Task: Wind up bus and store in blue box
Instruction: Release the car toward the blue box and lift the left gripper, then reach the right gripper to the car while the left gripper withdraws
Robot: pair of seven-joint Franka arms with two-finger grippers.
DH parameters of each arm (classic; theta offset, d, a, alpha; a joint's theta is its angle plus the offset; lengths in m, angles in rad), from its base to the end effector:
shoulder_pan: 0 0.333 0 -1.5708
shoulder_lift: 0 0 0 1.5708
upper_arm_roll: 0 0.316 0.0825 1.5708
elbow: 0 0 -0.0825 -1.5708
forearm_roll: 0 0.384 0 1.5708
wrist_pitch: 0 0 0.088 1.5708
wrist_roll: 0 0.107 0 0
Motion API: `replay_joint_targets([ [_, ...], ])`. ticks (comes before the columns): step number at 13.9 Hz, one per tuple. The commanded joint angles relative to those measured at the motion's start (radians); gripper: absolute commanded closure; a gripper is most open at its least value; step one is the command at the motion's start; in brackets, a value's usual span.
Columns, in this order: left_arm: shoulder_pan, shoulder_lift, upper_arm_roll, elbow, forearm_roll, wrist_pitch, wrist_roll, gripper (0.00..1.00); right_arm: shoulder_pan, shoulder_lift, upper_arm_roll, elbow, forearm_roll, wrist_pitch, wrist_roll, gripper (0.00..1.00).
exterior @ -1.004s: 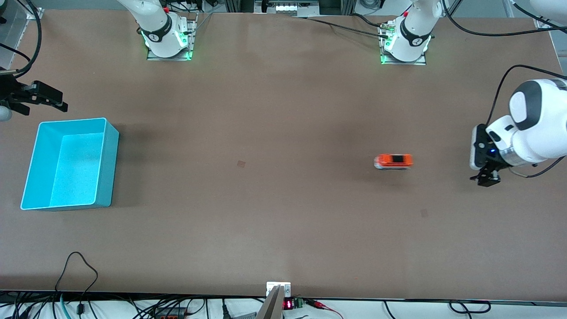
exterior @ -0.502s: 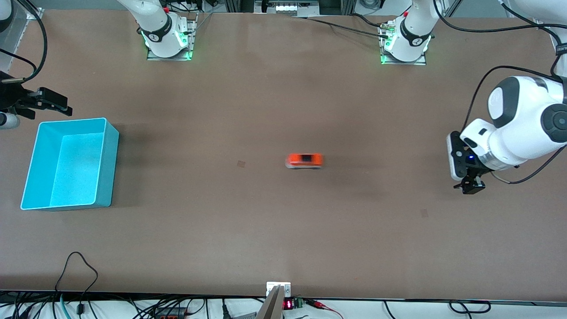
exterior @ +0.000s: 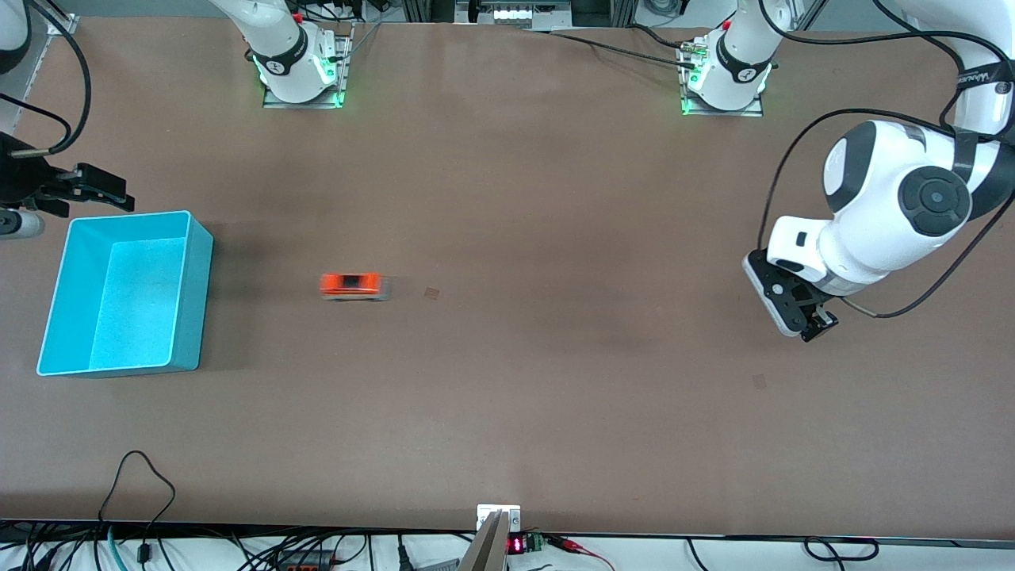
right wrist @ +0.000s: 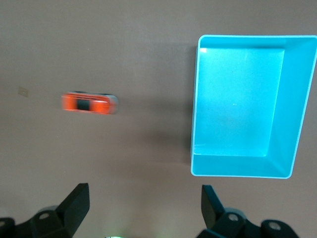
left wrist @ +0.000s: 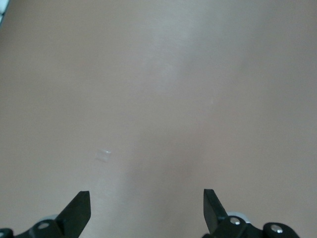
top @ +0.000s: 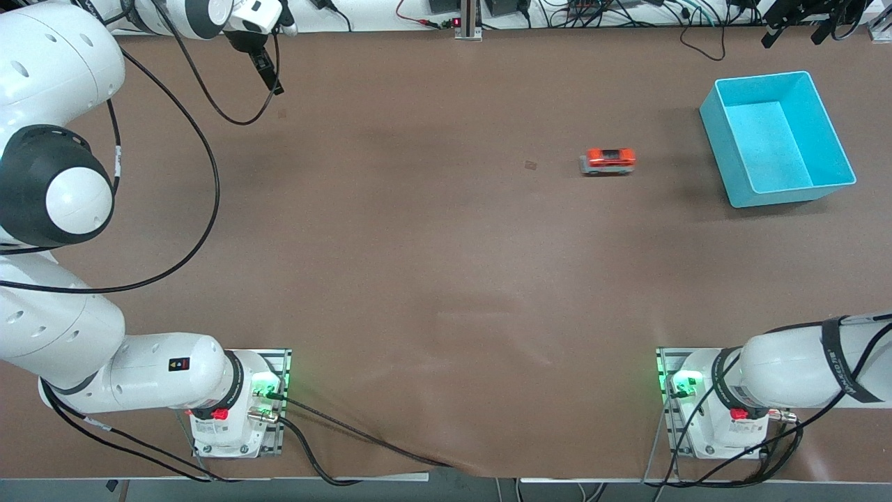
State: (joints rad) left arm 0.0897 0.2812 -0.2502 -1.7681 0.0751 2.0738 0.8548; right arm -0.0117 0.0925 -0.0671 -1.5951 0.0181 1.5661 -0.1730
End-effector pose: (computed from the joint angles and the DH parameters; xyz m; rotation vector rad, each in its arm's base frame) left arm 0.6300 -0.0866 0.4103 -2.7179 1.5558 -0.0512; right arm 0.5752 -0.0419 0.5605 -3.1057 -0.1447 0.1850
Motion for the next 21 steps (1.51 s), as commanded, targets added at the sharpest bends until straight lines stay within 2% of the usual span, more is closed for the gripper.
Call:
replay_joint_targets([
  [1, -0.004, -0.025, 0.034, 0.065, 0.002, -0.011, -0.115, 0.00, -0.007, 0.006, 0.003, 0.009, -0.010, -0.011, -0.011, 0.00],
  [5, -0.007, -0.025, 0.136, 0.122, -0.014, -0.011, -0.230, 0.00, -0.022, 0.015, 0.001, 0.007, -0.010, -0.014, -0.013, 0.00],
  [7, -0.007, -0.023, 0.149, 0.186, -0.012, -0.032, -0.345, 0.00, -0.017, 0.016, 0.003, 0.004, -0.004, -0.024, -0.010, 0.00],
  [12, -0.080, -0.033, 0.268, 0.297, -0.017, -0.199, -0.614, 0.00, 0.006, 0.072, 0.012, 0.000, -0.001, -0.058, -0.104, 0.00],
  [14, -0.085, -0.066, 0.272, 0.306, -0.043, -0.247, -0.724, 0.00, 0.001, 0.087, 0.012, -0.011, -0.001, -0.055, -0.112, 0.00],
  [16, -0.085, -0.102, 0.281, 0.306, -0.119, -0.308, -0.867, 0.00, 0.001, 0.118, 0.012, -0.017, -0.001, -0.051, -0.112, 0.00],
  [21, -0.064, -0.175, 0.275, 0.277, -0.130, -0.397, -0.933, 0.00, 0.007, 0.165, 0.012, -0.089, 0.002, 0.063, -0.247, 0.00],
])
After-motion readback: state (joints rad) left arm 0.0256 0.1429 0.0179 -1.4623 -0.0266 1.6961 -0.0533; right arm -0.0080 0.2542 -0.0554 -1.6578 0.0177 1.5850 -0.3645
